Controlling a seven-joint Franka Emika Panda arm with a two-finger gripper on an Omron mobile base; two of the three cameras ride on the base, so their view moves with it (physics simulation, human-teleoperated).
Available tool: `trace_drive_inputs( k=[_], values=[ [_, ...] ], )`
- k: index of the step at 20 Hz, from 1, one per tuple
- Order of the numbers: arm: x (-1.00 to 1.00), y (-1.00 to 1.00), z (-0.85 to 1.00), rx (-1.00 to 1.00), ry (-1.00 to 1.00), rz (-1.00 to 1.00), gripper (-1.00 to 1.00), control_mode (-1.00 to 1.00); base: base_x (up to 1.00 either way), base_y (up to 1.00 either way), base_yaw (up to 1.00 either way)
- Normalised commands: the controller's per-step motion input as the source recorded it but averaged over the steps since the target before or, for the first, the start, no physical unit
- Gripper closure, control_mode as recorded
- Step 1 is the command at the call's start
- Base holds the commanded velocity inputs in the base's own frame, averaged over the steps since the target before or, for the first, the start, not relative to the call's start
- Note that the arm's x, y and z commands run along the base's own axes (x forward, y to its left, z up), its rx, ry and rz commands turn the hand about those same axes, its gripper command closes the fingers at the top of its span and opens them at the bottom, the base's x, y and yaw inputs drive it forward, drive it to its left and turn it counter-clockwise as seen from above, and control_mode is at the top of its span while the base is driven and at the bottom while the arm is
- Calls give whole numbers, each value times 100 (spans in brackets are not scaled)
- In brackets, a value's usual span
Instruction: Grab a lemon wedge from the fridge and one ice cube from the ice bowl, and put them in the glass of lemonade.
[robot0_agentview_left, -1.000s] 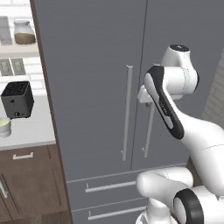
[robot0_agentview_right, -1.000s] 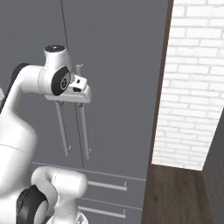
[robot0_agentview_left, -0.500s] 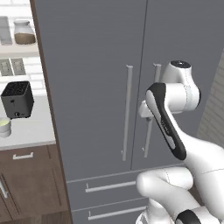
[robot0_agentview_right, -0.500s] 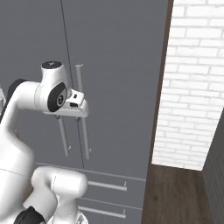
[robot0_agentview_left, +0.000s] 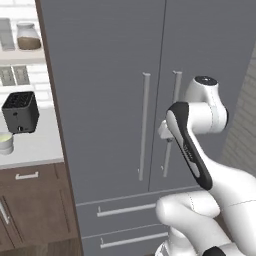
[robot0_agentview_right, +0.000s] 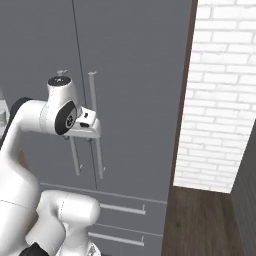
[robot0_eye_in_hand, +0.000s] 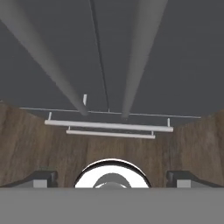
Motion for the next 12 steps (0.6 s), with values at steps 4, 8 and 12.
trace_drive_inputs(
  k=[4, 8, 12],
  values=[
    [0, 0, 0, 0, 0, 0, -100, 100, -65, 0, 0],
    [0, 0, 0, 0, 0, 0, -100, 100, -61, 0, 0],
    [0, 0, 0, 0, 0, 0, -100, 100, -59, 0, 0]
  ],
)
